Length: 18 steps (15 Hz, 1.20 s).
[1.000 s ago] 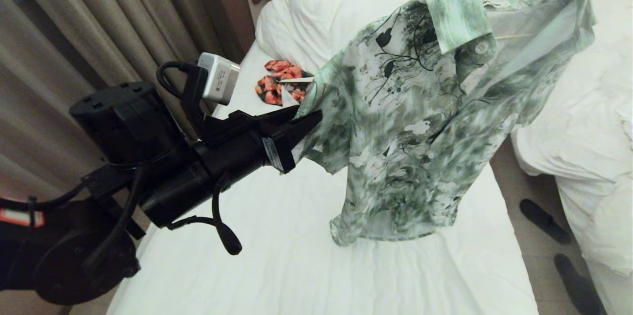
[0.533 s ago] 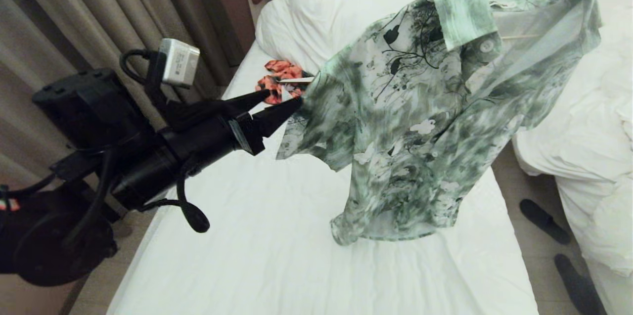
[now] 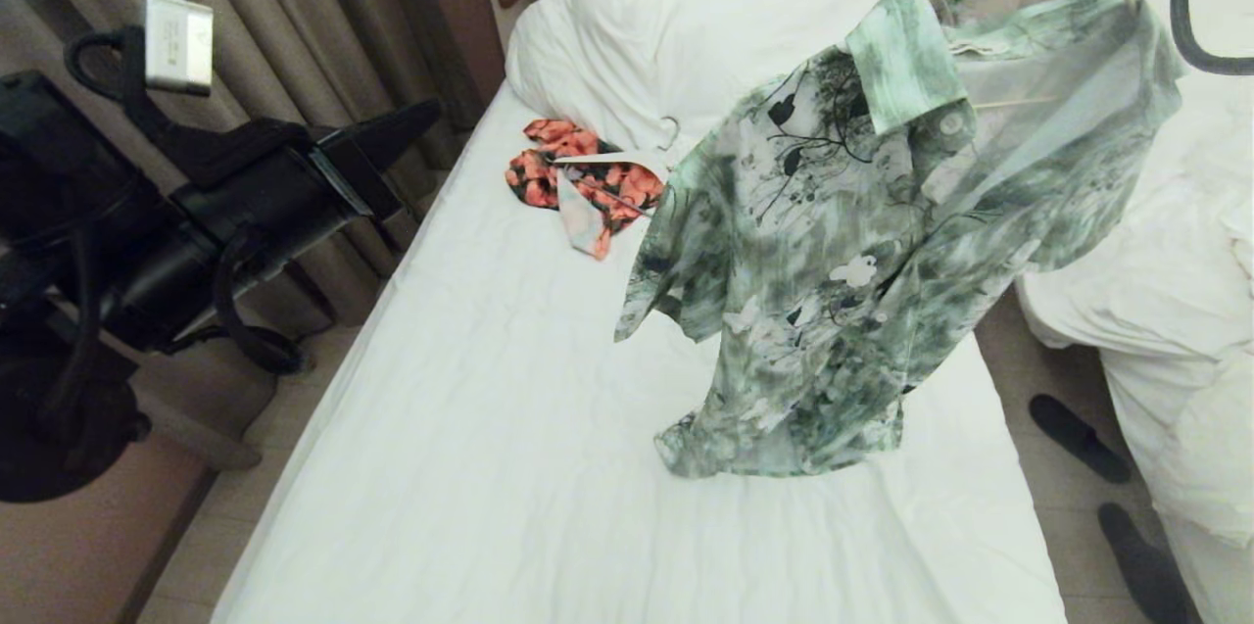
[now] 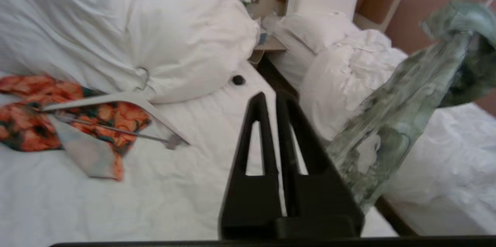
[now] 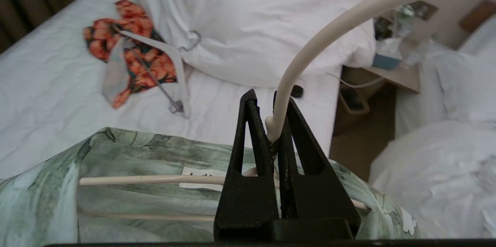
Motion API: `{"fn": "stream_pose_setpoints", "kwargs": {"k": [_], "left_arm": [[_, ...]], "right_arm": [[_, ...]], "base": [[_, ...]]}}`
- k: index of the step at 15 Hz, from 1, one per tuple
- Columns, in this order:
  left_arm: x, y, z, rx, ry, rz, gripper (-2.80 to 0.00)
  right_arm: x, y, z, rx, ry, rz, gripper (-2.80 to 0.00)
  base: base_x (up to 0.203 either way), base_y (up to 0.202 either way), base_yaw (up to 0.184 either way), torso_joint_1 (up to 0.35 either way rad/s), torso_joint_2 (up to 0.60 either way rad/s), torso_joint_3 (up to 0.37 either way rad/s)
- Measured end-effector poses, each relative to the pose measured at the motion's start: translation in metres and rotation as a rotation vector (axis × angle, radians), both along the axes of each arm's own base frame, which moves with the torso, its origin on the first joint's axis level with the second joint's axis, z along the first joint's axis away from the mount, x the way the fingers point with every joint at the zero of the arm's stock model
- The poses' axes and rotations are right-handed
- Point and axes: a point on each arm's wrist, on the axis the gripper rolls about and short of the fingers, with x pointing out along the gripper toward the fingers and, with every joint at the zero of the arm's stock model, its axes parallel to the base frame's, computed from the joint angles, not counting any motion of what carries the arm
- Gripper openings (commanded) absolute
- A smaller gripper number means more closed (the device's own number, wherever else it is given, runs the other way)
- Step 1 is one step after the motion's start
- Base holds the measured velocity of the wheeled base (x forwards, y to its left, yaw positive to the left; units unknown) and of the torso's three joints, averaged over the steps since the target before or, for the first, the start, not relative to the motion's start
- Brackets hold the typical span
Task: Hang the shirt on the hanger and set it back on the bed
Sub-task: Take the clothes hanger out of the clothes
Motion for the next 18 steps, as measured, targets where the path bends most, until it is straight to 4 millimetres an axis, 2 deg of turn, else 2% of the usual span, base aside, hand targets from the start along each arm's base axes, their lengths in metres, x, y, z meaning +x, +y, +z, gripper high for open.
{"fn": "stream_pose_setpoints", "kwargs": {"k": [4, 18], "left_arm": [[0.0, 0.012, 0.009, -0.008, -0.031, 0.045, -2.8], [-0.001, 0.024, 0.018, -0.029, -0.056, 0.086, -2.8]], "right_arm": [[0.008, 0.013, 0.002, 0.035, -0.058, -0.071, -2.8], [0.015, 0.02, 0.0, 0.038, -0.086, -0.106, -2.8]], "base": [[0.0, 0.0, 0.0, 0.0, 0.0, 0.0], [0.0, 0.0, 0.0, 0.0, 0.0, 0.0]]}}
